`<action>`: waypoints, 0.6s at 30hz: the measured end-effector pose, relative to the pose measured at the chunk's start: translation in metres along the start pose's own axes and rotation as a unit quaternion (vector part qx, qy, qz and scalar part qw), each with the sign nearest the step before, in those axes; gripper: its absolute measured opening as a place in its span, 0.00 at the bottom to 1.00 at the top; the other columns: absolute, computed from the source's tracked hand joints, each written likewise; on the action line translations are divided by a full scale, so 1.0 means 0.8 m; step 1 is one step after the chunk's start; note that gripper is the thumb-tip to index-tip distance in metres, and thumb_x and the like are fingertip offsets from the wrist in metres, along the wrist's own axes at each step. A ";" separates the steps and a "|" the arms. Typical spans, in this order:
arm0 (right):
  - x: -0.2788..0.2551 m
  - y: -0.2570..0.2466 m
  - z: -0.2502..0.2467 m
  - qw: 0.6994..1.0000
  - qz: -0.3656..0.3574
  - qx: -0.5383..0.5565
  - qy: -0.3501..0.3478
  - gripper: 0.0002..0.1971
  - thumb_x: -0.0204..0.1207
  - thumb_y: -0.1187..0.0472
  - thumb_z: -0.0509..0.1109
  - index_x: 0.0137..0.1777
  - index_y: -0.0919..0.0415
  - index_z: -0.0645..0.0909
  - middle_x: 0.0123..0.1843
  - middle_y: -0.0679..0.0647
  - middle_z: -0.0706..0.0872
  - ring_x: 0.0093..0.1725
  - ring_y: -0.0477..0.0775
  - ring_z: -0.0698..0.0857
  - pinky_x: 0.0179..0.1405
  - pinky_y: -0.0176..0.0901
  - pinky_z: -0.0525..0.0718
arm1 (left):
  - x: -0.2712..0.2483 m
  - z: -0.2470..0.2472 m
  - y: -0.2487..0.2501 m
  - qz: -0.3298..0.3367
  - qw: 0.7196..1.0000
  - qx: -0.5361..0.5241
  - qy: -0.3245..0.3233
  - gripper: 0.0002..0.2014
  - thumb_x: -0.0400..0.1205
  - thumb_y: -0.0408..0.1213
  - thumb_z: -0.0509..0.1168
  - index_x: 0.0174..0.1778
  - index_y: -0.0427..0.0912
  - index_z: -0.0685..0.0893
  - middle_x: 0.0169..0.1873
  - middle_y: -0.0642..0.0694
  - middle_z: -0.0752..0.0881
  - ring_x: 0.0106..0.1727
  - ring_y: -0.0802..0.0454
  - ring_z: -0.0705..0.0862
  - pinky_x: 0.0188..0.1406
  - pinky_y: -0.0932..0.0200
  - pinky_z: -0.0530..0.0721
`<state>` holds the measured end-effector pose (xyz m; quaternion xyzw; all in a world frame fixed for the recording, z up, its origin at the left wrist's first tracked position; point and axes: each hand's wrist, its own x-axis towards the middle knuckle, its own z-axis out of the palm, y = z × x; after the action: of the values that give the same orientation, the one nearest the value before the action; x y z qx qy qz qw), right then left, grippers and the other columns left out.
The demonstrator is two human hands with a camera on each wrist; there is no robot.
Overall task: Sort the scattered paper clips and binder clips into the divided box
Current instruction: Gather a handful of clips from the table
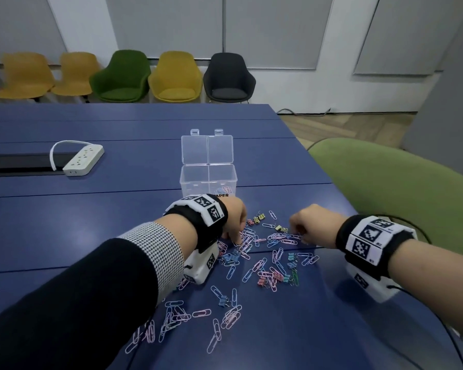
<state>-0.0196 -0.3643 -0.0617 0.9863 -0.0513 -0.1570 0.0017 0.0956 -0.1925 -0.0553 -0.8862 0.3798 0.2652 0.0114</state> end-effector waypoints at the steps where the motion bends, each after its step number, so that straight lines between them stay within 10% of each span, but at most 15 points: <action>1: -0.001 -0.003 0.002 1.000 0.005 0.007 0.001 0.11 0.73 0.70 0.66 0.51 0.57 0.84 0.46 0.55 0.85 0.47 0.58 0.82 0.41 0.36 0.72 | 0.001 0.002 0.001 0.000 1.000 -0.003 0.000 0.11 0.72 0.38 0.77 0.48 0.43 0.85 0.48 0.41 0.92 0.32 0.51 0.84 0.36 0.64 0.83; 8: -0.004 -0.016 0.005 0.999 0.017 0.029 0.014 0.10 0.70 0.70 0.64 0.45 0.61 0.85 0.43 0.56 0.87 0.42 0.55 0.81 0.39 0.37 0.76 | 0.001 0.009 0.007 0.012 1.000 0.014 0.010 0.06 0.76 0.35 0.73 0.43 0.44 0.81 0.41 0.44 0.86 0.27 0.54 0.81 0.32 0.64 0.81; 13: -0.002 -0.026 0.009 0.999 0.031 0.005 0.011 0.16 0.71 0.70 0.63 0.27 0.52 0.68 0.42 0.56 0.82 0.44 0.61 0.83 0.39 0.43 0.78 | -0.005 0.010 0.013 0.022 0.997 0.049 0.048 0.05 0.77 0.33 0.70 0.44 0.44 0.80 0.38 0.46 0.81 0.30 0.52 0.78 0.28 0.64 0.75; 18: -0.002 -0.030 0.002 0.999 0.030 0.024 -0.006 0.15 0.70 0.68 0.66 0.27 0.52 0.70 0.38 0.54 0.82 0.39 0.57 0.80 0.38 0.42 0.79 | -0.009 0.010 0.012 0.020 0.996 0.035 0.074 0.06 0.76 0.38 0.72 0.43 0.45 0.80 0.45 0.44 0.85 0.43 0.47 0.79 0.45 0.57 0.80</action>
<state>-0.0195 -0.3400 -0.0629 0.9831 -0.0848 -0.1615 -0.0172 0.0815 -0.1928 -0.0573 -0.8948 0.4058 0.1857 0.0088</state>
